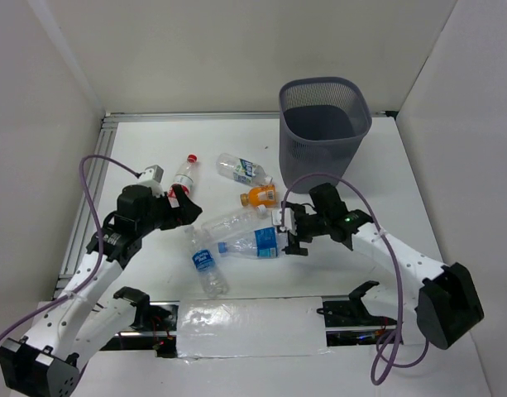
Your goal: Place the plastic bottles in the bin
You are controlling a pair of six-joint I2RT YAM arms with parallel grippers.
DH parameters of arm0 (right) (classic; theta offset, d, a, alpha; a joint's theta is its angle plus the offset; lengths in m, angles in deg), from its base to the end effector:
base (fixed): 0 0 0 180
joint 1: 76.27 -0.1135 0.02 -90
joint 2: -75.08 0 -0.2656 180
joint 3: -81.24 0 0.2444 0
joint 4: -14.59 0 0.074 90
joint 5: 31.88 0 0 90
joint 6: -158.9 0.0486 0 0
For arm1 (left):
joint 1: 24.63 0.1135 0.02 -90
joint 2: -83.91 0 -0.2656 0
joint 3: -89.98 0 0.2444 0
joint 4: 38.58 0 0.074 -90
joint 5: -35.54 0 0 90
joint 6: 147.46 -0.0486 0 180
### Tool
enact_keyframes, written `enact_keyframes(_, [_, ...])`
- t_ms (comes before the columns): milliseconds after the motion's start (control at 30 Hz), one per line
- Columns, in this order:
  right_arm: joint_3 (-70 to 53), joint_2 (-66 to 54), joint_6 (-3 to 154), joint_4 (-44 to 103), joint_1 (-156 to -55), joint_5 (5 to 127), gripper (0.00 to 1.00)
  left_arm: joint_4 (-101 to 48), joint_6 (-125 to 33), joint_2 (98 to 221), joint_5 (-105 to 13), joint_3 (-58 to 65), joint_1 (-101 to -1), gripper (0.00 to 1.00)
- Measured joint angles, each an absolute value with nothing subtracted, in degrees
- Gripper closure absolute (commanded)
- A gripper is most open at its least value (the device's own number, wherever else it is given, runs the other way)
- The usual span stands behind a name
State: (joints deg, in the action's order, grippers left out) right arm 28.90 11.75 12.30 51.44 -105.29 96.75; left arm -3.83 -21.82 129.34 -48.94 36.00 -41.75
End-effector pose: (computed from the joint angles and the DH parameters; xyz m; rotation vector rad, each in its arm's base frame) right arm 0.1740 0.1312 0.2213 -1.7320 1.4275 0.5527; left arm 0.1755 -0.0590 0.2850 -0.2747 2.0751 -0.6690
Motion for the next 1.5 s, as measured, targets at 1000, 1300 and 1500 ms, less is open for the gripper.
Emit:
enact_keyframes(1000, [21.0,-8.6,-3.5,52.5,-110.4,95.0,1.00,8.4,-0.9,137.1,-56.4,40.4,-53.7,0.00])
enact_keyframes(1300, [13.0,9.8,-0.5,62.5,-105.6,97.6,1.00,7.8,0.0,141.8,-58.7,40.5,-55.7,0.00])
enact_keyframes(1500, [-3.2,9.7,17.6,52.1,-104.2,92.0,1.00,8.5,0.0,142.7,-60.0,40.5,-57.1,0.00])
